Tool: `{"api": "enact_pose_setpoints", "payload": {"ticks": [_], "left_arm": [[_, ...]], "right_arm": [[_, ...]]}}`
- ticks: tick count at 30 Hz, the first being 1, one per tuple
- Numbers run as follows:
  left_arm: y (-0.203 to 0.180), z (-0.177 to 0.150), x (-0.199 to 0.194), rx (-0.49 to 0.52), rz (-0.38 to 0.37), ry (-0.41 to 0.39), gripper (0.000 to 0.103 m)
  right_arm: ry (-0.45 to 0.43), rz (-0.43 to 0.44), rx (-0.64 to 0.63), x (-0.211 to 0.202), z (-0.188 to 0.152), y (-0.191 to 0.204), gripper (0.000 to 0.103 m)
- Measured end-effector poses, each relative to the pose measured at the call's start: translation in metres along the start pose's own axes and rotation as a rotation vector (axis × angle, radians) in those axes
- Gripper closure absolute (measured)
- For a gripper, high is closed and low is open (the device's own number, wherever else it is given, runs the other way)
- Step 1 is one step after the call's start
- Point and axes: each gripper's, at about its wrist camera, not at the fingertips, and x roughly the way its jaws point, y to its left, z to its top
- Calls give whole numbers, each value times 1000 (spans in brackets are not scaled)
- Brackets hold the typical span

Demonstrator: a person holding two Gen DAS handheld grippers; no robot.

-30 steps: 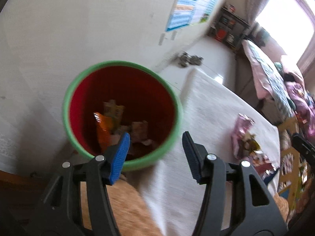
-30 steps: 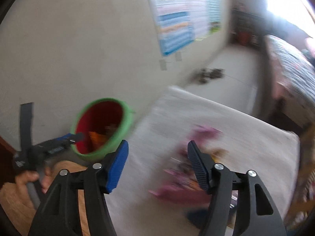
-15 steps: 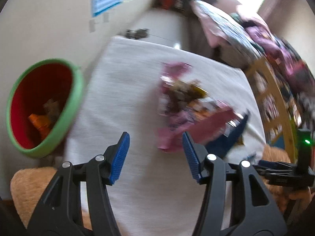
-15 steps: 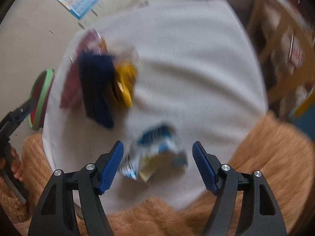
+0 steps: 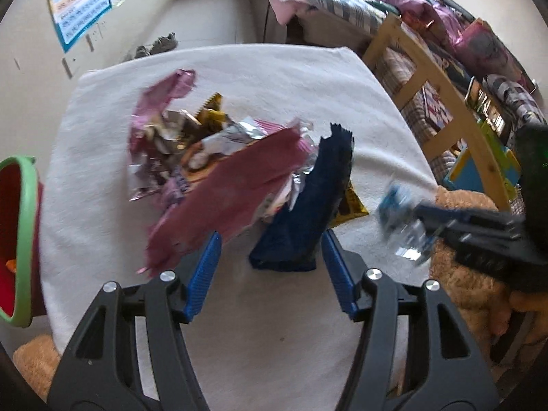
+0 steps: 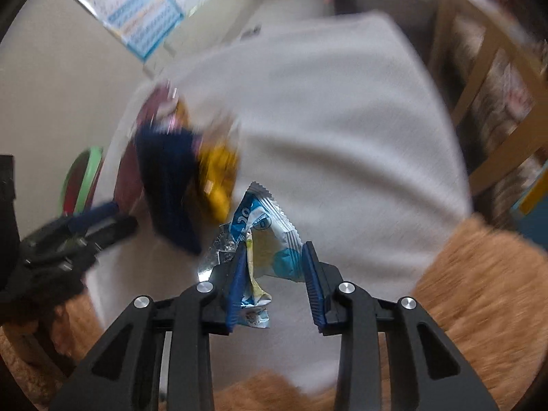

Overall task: Collect trash
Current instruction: 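Grasp the dark blue wrapper with the left gripper while the right gripper grasps the blue-white packet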

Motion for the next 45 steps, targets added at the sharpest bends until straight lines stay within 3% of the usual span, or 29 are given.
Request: {"api": "enact_pose_setpoints", "payload": {"ticks": [4, 8, 13, 20, 28, 30, 32, 39, 45], "left_arm": [[-10, 6, 24, 31, -12, 55, 46], [-10, 5, 28, -1, -53, 72, 76], [4, 0, 12, -42, -67, 46, 86], [24, -10, -7, -100, -109, 50, 86], [22, -22, -4, -111, -80, 83, 84], [19, -23, -2, -121, -66, 89, 79], [18, -22, 0, -137, -50, 87, 66], [7, -14, 10, -174, -7, 114, 64], [-11, -11, 26, -133, 27, 182, 64]], "right_arm": [[-41, -36, 17, -6, 6, -14, 71], [-31, -41, 20, 1, 3, -12, 71], [-19, -50, 0, 5, 4, -5, 71], [-18, -53, -6, 7, 4, -3, 71], [-86, -22, -12, 12, 23, -4, 71], [-87, 0, -8, 16, 24, -6, 71], [-75, 19, -1, 19, 22, -10, 71], [-60, 111, 40, 19, 23, -22, 71], [-49, 171, 46, 17, 24, -24, 70]]}}
